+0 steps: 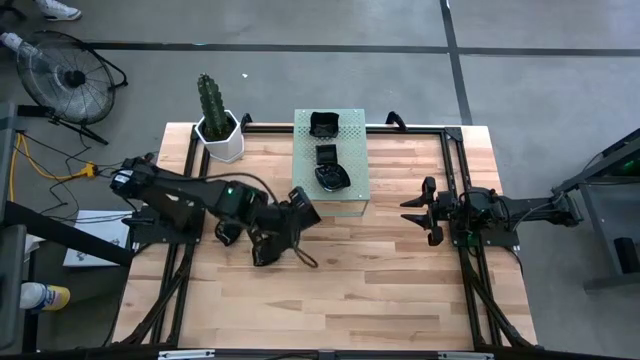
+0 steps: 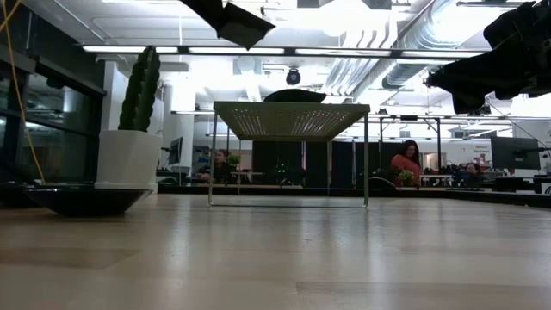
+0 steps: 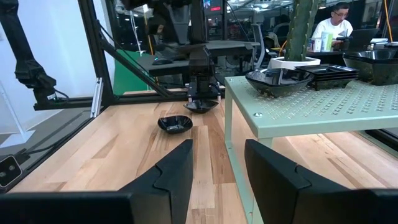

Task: Pick & Place Mini shaped plates
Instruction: Stack the black square plate on top of the black square plate on the shelf

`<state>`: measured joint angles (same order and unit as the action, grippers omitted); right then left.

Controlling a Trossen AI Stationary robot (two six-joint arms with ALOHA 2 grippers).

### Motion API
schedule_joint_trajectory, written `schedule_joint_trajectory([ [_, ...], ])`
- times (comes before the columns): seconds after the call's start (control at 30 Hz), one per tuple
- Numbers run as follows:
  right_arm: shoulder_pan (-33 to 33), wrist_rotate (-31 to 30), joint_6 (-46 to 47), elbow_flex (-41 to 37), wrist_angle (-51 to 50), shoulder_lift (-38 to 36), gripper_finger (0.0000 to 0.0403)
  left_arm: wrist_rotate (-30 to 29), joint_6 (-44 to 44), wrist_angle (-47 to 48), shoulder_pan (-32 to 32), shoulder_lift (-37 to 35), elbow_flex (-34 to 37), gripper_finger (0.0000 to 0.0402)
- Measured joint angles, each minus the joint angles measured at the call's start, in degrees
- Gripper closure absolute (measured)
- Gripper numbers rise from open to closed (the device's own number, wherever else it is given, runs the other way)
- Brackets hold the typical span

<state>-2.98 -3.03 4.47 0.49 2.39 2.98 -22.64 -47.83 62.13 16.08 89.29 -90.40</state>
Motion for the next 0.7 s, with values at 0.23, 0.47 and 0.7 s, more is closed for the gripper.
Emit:
schedule_joint_trajectory([
  [0.23,0.0,0.0,0.0,0.0,0.0,0.0,0.0263,4.5,-9.4,1.6,-5.6,-2.4,0.1,0.0401],
  [0.47,0.0,0.0,0.0,0.0,0.0,0.0,0.0263,8.7,-20.0,2.6,-11.8,-3.1,0.1,0.0401],
  [0.7,0.0,0.0,0.0,0.0,0.0,0.0,0.0263,9.9,-34.5,2.4,-17.7,-3.1,0.1,0.0401],
])
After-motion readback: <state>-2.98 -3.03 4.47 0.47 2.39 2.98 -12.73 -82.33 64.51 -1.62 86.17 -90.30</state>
